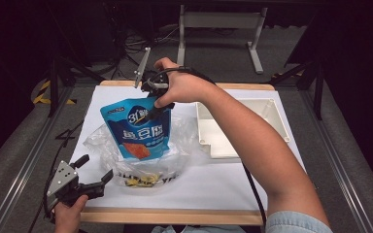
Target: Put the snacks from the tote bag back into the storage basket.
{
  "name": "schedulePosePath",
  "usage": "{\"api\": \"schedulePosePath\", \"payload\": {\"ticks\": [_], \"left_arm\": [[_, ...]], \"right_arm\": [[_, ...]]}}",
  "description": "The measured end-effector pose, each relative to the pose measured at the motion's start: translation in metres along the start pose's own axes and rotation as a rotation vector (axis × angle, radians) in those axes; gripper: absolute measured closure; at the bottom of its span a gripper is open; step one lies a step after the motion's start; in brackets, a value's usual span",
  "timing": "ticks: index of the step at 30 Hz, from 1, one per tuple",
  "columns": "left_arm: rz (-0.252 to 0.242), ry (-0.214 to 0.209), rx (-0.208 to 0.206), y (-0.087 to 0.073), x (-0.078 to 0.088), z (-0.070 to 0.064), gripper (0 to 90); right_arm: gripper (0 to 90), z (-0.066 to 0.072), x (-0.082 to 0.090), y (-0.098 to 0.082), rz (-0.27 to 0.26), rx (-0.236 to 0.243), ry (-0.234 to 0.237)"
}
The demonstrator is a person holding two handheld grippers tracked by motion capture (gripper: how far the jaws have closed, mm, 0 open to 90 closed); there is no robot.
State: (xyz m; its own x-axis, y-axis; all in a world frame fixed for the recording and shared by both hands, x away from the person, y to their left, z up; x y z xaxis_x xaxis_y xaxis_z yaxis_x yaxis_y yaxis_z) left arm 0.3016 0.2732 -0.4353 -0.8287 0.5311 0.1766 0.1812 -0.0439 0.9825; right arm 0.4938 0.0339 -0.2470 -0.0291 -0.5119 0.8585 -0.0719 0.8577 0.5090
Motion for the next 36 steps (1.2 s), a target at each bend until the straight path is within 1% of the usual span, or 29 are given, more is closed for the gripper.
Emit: {"api": "schedulePosePath", "payload": {"ticks": [3, 4, 5, 6, 7, 9, 10, 14, 15, 16, 18, 20, 24, 26, 28, 30, 32, 33, 36], "left_arm": [[0.0, -0.002, -0.001, 0.0, 0.0, 0.0, 3.6], [0.0, -0.002, -0.001, 0.0, 0.0, 0.0, 3.6], [0.001, -0.004, 0.0, 0.0, 0.0, 0.0, 3.6], [0.0, -0.005, 0.001, 0.0, 0.0, 0.0, 3.6], [0.001, -0.003, 0.001, 0.0, 0.0, 0.0, 3.6], [-0.001, -0.003, 0.0, 0.0, 0.0, 0.0, 3.6], [0.0, -0.004, 0.0, 0.0, 0.0, 0.0, 3.6], [-0.001, -0.006, 0.001, 0.0, 0.0, 0.0, 3.6], [0.001, -0.003, 0.001, 0.0, 0.0, 0.0, 3.6], [0.001, -0.003, 0.001, 0.0, 0.0, 0.0, 3.6], [-0.001, -0.004, 0.002, 0.0, 0.0, 0.0, 3.6], [-0.001, -0.003, 0.001, 0.0, 0.0, 0.0, 3.6], [0.0, -0.004, 0.002, 0.0, 0.0, 0.0, 3.6], [-0.001, -0.003, 0.001, 0.0, 0.0, 0.0, 3.6], [-0.002, -0.003, 0.001, 0.0, 0.0, 0.0, 3.6], [-0.001, -0.003, 0.001, 0.0, 0.0, 0.0, 3.6], [0.0, -0.004, 0.002, 0.0, 0.0, 0.0, 3.6], [-0.001, -0.004, 0.002, 0.0, 0.0, 0.0, 3.6], [-0.002, -0.004, 0.0, 0.0, 0.0, 0.0, 3.6]], "right_arm": [[36.9, 0.0, -0.004, 0.0, 0.01, 0.003, 0.009], [39.1, 0.0, -0.005, 0.001, 0.012, 0.007, 0.012], [39.1, 0.0, -0.005, 0.001, 0.012, 0.007, 0.012], [41.3, 0.001, -0.005, 0.001, 0.011, 0.008, 0.017], [43.0, 0.001, -0.006, 0.002, 0.009, 0.004, 0.032], [45.7, 0.002, -0.008, 0.002, 0.008, 0.007, 0.037], [47.6, 0.002, -0.008, 0.002, 0.017, 0.001, 0.042], [59.0, 0.004, -0.012, 0.002, 0.05, 0.002, 0.073], [61.9, 0.005, -0.012, 0.002, 0.056, 0.004, 0.075], [61.9, 0.005, -0.012, 0.002, 0.056, 0.004, 0.075], [70.3, 0.005, -0.013, 0.002, 0.067, 0.015, 0.072], [74.8, 0.005, -0.013, 0.002, 0.071, 0.028, 0.066], [82.7, 0.006, -0.013, 0.003, 0.073, 0.005, 0.07], [84.8, 0.006, -0.013, 0.003, 0.077, 0.0, 0.07], [86.2, 0.007, -0.013, 0.004, 0.08, -0.017, 0.069], [86.7, 0.007, -0.014, 0.004, 0.081, -0.021, 0.063], [87.5, 0.008, -0.014, 0.005, 0.079, -0.042, 0.065], [87.8, 0.01, -0.014, 0.006, 0.075, -0.034, 0.065], [88.4, 0.012, -0.013, 0.008, 0.074, -0.035, 0.059]]}}
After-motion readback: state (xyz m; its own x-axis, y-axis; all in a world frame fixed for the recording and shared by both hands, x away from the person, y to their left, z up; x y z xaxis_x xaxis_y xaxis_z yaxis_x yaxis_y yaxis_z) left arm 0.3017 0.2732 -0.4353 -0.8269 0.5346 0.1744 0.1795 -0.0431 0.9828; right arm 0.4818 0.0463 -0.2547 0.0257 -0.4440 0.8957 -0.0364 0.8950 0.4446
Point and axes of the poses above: each handheld gripper's, and its own axes: x roughly backward along the jaws, y roughly out of its top, z roughly to its left, the point moved 2 cm from there along -x, roughly forward along the jaws, and after that the axes turned 6 degrees about -z, right-handed, at the moved point
